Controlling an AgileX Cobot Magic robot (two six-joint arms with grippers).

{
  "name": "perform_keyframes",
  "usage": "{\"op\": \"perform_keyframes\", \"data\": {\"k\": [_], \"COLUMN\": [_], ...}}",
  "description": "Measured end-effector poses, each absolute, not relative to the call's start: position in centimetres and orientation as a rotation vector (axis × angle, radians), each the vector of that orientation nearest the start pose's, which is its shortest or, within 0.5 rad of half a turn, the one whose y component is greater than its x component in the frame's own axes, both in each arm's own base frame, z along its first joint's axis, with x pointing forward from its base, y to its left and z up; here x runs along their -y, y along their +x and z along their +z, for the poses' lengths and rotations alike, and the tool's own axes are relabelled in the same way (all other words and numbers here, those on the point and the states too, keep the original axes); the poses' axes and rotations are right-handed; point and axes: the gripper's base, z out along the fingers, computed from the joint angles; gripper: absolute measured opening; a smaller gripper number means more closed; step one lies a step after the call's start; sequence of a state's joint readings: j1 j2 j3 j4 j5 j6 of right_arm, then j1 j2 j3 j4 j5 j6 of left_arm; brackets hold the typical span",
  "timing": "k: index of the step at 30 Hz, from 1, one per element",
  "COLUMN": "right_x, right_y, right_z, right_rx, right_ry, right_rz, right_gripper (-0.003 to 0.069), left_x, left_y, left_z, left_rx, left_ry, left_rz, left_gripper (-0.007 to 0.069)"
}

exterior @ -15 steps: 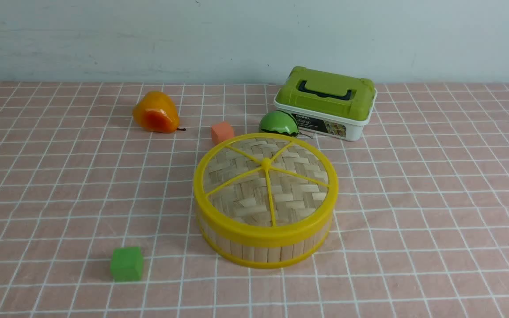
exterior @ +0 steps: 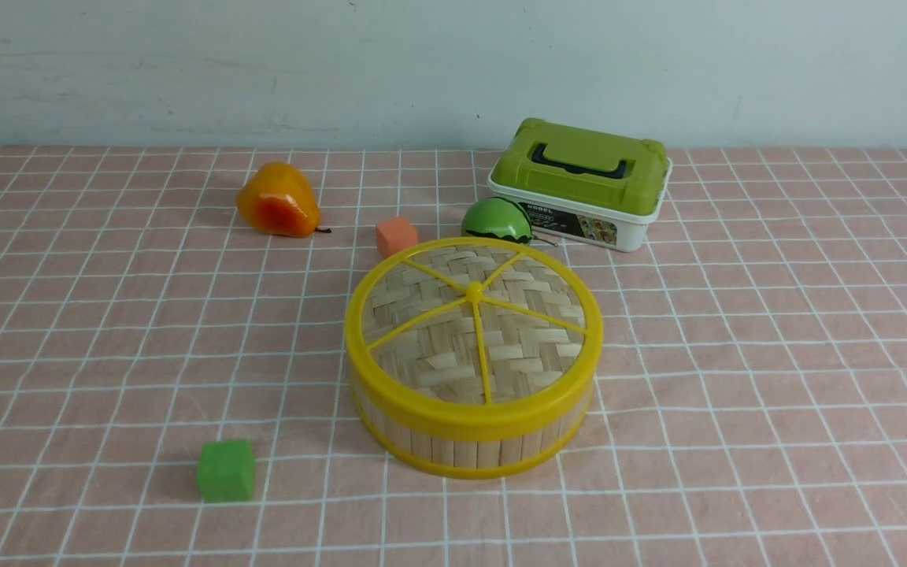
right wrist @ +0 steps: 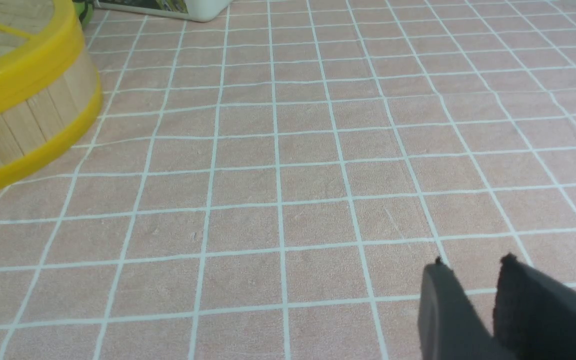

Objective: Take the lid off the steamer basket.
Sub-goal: Use the right arm to lift the lid of the steamer

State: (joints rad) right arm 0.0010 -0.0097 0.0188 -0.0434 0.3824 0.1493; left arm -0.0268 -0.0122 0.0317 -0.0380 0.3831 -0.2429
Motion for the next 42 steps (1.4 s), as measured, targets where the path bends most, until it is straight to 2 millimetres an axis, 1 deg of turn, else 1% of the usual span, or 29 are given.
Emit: {"op": "perform_keyframes", "data": {"k": [42], "right_x": [0.14], "right_y": [5.23], "right_z": [17.30], "right_rx": [-1.872], "right_ry": [0.112], "right_rz": [0.060], "right_gripper": [0.0188], "left_x": [0.27], "left_y": [5.22], "left_z": [16.87], "left_rx": [-1.879], "left_ry": [-0.228], "left_rz": [-0.222], "left_gripper": [0.0239]}}
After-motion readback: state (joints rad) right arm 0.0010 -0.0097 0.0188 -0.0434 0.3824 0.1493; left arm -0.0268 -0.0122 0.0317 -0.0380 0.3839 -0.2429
